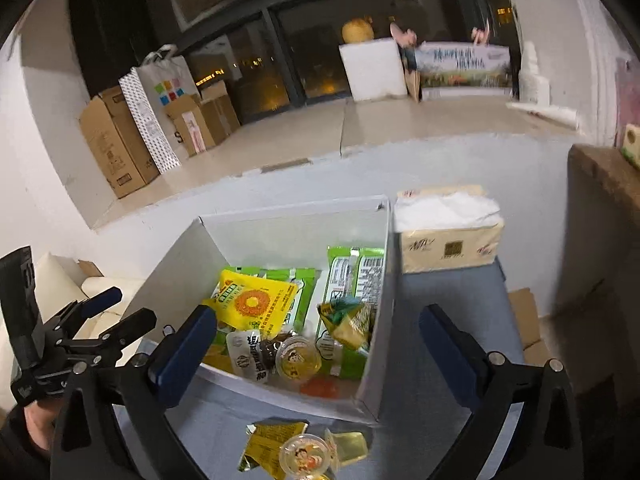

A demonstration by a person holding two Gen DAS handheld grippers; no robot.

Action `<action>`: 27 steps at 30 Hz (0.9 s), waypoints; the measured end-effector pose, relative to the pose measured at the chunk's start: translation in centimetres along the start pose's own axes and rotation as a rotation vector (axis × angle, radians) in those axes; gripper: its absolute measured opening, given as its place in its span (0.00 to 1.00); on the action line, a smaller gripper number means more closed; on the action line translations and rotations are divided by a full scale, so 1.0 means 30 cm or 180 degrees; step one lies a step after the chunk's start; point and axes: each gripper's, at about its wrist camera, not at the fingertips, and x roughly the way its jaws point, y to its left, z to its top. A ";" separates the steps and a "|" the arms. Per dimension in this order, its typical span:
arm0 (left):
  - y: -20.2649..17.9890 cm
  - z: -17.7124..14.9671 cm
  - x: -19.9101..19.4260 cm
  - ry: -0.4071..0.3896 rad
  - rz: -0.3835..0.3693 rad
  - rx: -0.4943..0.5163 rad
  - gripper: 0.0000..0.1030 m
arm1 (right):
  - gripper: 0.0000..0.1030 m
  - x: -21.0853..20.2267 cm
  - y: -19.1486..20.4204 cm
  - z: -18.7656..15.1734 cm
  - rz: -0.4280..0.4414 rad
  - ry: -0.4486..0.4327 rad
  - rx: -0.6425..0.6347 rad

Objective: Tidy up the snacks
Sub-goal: 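Drop the yellow cup into the box with the left tool while the right drops the seaweed bag, then grasp a clear yellow jelly cup with the right tool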

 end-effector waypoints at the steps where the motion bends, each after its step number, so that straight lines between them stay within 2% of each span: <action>1: -0.010 -0.002 -0.019 -0.0008 0.0031 0.0009 1.00 | 1.00 -0.028 0.003 -0.005 -0.0031 -0.0033 -0.0037; 6: -0.066 -0.036 -0.128 -0.0088 -0.0109 0.0088 1.00 | 1.00 -0.162 0.024 -0.066 0.0090 -0.0101 -0.0137; 12: -0.137 -0.176 -0.232 -0.0054 -0.0259 0.0174 1.00 | 1.00 -0.228 -0.002 -0.249 0.0210 0.0051 -0.0143; 15: -0.175 -0.263 -0.261 0.0024 -0.0311 0.0196 1.00 | 1.00 -0.209 -0.059 -0.355 0.0350 0.0204 0.0085; 19: -0.228 -0.369 -0.287 0.0119 -0.0385 0.0277 1.00 | 1.00 -0.158 -0.112 -0.432 0.0358 0.0308 0.0265; 27: -0.234 -0.469 -0.323 0.0277 -0.0521 0.0135 1.00 | 1.00 0.011 -0.151 -0.428 0.0503 0.0515 0.0382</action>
